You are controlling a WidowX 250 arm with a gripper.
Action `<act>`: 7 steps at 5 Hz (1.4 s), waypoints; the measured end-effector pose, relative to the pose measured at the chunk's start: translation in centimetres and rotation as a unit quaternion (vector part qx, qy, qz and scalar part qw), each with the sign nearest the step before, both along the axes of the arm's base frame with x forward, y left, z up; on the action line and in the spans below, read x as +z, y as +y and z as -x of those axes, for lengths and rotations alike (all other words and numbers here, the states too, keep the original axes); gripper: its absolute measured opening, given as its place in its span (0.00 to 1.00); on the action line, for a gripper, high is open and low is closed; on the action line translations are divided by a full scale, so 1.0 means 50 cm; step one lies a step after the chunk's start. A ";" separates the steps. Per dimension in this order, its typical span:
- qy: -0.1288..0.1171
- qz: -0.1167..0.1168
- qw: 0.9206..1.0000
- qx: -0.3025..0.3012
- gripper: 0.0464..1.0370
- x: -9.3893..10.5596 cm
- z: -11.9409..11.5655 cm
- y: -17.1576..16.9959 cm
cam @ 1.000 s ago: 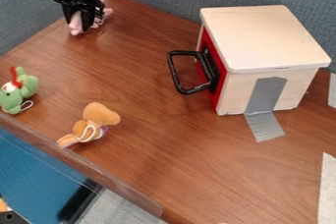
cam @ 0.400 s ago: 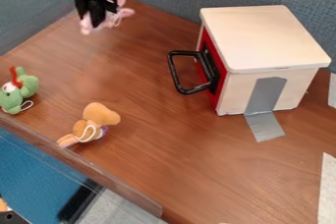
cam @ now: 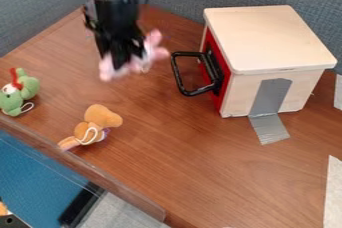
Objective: Move the pink bunny to the right side of the orange bunny
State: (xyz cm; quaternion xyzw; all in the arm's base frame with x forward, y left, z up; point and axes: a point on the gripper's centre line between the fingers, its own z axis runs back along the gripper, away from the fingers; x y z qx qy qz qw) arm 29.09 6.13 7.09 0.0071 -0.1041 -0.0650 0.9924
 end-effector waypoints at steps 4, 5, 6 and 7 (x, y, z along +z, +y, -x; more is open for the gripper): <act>0.060 -0.007 0.993 -0.101 0.23 -0.112 0.078 -0.191; 0.062 -0.026 0.996 -0.060 0.51 -0.119 0.088 -0.183; 0.063 -0.037 0.996 -0.046 0.82 -0.110 0.100 -0.179; 0.058 -0.040 0.997 -0.039 0.99 -0.062 0.111 -0.179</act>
